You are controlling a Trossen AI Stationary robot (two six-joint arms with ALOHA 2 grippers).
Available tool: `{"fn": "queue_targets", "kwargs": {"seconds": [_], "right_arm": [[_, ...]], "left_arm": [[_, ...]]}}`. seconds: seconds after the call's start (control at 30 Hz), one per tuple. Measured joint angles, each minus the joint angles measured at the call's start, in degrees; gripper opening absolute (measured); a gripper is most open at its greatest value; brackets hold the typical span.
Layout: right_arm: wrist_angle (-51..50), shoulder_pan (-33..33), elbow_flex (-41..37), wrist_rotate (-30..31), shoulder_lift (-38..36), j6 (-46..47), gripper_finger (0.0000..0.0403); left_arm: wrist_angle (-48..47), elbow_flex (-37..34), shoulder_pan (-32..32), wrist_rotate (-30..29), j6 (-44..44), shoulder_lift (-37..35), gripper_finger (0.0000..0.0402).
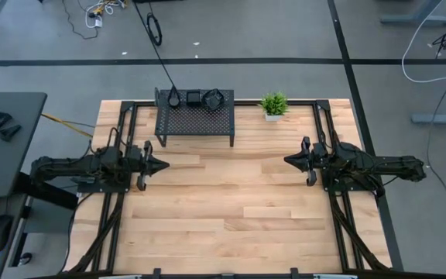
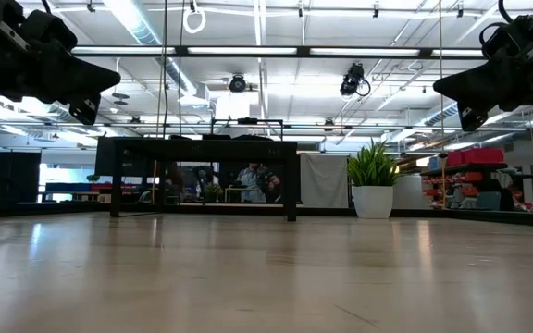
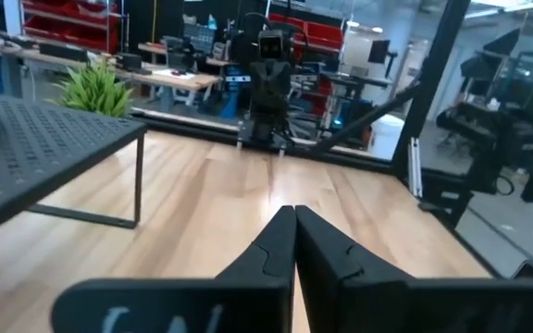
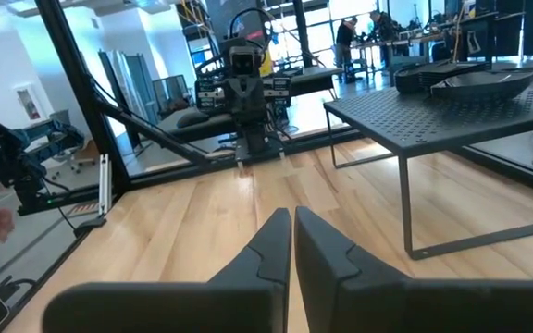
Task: Pick & Place Mini shaped plates
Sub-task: Return to Home Position
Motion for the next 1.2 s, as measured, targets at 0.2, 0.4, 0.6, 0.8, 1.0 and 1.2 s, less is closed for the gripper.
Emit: {"fn": "queue_targets", "kwargs": {"seconds": [0.2, 0.4, 0.6, 0.8, 1.0, 1.2], "right_arm": [[0.0, 0.0, 0.0, 0.0, 0.0, 0.02, 0.0023], [0.0, 0.01, 0.0, 0.0, 0.0, 0.02, 0.0023], [0.0, 0.0, 0.0, 0.0, 0.0, 0.01, 0.0023], [0.0, -0.02, 0.0, 0.61, 0.11, -13.15, 0.0023], [0.02, -0.02, 0.0, 0.62, 0.11, -19.8, 0.0023], [0.02, -0.02, 0.0, 0.63, 0.11, -19.91, 0.0023]], "left_arm": [[1.29, -0.08, 0.0, -0.11, -3.66, 0.03, 0.0024], [1.81, -0.08, 0.0, -0.28, -3.9, 0.03, 0.0025], [1.93, -0.08, 0.0, -0.39, -3.93, 0.03, 0.0025], [2.02, -0.08, -0.02, -0.44, -3.93, 0.03, 0.0025], [2.1, -0.08, -0.02, -0.45, -3.95, 0.03, 0.0025], [2.1, -0.08, -0.02, -0.45, -3.95, 0.03, 0.0025]]}}
